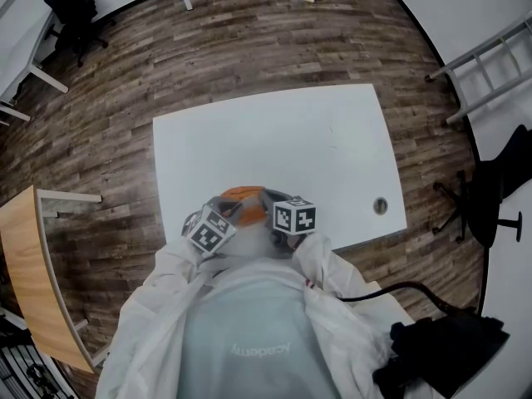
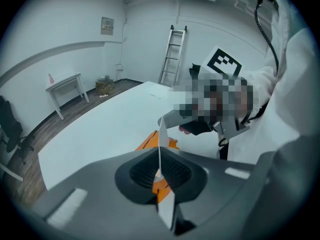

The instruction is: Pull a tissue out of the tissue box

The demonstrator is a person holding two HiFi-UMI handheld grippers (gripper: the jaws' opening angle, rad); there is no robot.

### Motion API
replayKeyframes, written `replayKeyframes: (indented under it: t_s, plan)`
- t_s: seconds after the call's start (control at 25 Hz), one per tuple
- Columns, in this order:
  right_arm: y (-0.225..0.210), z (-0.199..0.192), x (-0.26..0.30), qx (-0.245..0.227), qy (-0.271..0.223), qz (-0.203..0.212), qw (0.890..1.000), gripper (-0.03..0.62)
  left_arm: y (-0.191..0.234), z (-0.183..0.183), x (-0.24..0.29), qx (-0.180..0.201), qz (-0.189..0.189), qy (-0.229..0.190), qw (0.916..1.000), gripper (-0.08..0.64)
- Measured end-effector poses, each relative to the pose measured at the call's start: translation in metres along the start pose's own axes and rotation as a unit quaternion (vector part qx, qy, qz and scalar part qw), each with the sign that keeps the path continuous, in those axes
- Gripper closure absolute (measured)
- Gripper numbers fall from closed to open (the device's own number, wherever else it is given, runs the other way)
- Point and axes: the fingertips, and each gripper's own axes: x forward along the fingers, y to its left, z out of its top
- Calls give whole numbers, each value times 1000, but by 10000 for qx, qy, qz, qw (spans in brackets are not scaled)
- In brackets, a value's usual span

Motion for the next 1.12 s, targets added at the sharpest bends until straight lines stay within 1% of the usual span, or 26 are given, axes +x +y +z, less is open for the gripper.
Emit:
replayKeyframes:
  t_s: [0.12,0.2,0.36,0.48,0.6,0.84,1.12]
  plan:
    - [-2,-5,4,25,88,6,10000,591,0,-1,0,7,-5,9,10000,558]
    - [-4,-7,5,-76,120,-45,9999,591,0,-2,0,13,-2,8,10000,558]
    - [-7,-11,1,-721,295,-133,9969,591,1,-2,-2,-8,6,31,10000,558]
    - [-6,-18,-2,-1047,477,-4,9934,591,2,0,-4,16,21,22,10000,558]
    - [-4,-26,-1,-1171,649,121,9909,591,2,0,-2,25,16,26,10000,558]
    - [1,-38,8,-1472,955,104,9844,591,2,7,-6,65,0,23,10000,558]
    - [1,-41,10,-1528,1016,113,9830,591,0,12,-12,85,26,3,10000,558]
